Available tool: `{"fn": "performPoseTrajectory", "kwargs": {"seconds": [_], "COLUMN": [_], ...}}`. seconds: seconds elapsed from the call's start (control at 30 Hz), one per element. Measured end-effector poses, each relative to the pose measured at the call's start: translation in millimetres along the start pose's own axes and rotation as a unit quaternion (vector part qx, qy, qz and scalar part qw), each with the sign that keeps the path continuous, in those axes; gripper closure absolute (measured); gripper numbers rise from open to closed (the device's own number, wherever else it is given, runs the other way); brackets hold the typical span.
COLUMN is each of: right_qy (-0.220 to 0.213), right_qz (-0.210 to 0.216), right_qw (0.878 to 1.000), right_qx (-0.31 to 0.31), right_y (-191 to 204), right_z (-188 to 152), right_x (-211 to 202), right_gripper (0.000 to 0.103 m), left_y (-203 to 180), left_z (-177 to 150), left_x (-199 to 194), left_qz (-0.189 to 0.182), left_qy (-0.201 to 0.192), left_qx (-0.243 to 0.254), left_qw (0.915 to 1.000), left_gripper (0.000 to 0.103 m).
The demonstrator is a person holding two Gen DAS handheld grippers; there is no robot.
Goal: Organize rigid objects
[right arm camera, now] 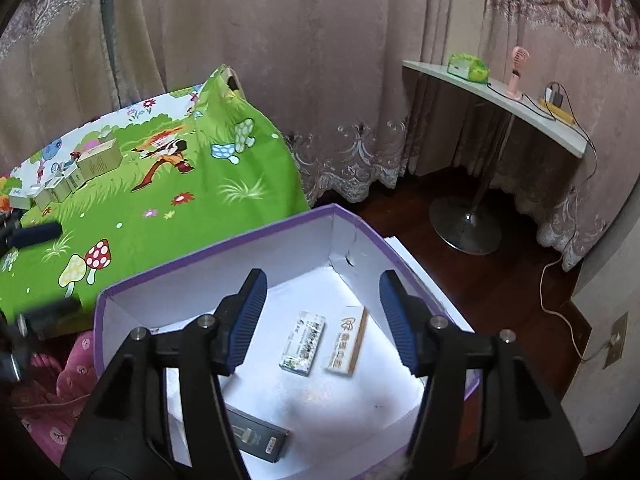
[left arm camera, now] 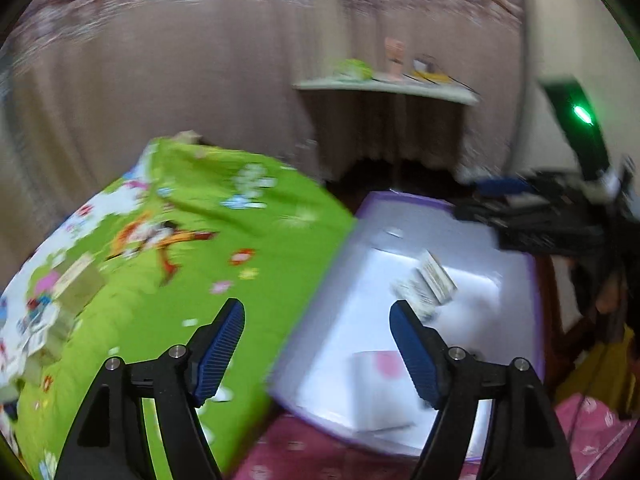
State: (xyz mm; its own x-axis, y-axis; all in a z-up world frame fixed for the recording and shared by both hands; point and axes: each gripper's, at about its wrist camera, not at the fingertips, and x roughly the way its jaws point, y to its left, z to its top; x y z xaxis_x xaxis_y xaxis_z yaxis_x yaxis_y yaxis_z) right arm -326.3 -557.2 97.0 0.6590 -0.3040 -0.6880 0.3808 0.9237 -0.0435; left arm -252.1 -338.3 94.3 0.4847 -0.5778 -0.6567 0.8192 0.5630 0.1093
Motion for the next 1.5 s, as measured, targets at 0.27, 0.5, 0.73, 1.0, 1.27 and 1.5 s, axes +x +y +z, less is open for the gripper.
{"fn": "performPoseTrajectory", "kwargs": {"seconds": [0.27,0.5,0.73,1.0,1.27,1.5], "right_qy": [0.004,0.049,0.079,0.066,0.035,0.011], "right_qz": [0.044,0.130,0.221,0.214,0.235,0.239], "right_qw": [0.998,0.978,0.946,0.922,0.847,0.767], "right_qx": [-0.042,-0.154,-0.226,-0.317,-0.475,-0.596], "right_y": [51.4,149.4,269.0,361.1,417.2,468.9], "right_z": [6.6,16.2,48.2,97.9,152.0,172.5], "right_x": [10.0,49.1,104.7,179.6,220.6,243.5], "right_gripper": [0.035,0.032,0.032,0.032,0.025,0.023], "left_y": [151.4,289.6,365.1,381.9,380.8,382.3], "left_z": [-59.3,-148.1,-210.5,-246.6,-242.3,-241.1], "left_x": [-11.8,-41.2,-72.9,-72.5,-65.7,-61.6], "left_qz": [0.210,0.335,0.374,0.310,0.303,0.304], "left_qy": [0.021,0.078,0.071,0.078,0.089,0.099], "left_qx": [-0.146,-0.270,-0.379,-0.444,-0.432,-0.425], "left_qw": [0.9666,0.8991,0.8437,0.8373,0.8448,0.8470], "left_gripper": [0.023,0.023,0.022,0.009,0.001,0.000]}}
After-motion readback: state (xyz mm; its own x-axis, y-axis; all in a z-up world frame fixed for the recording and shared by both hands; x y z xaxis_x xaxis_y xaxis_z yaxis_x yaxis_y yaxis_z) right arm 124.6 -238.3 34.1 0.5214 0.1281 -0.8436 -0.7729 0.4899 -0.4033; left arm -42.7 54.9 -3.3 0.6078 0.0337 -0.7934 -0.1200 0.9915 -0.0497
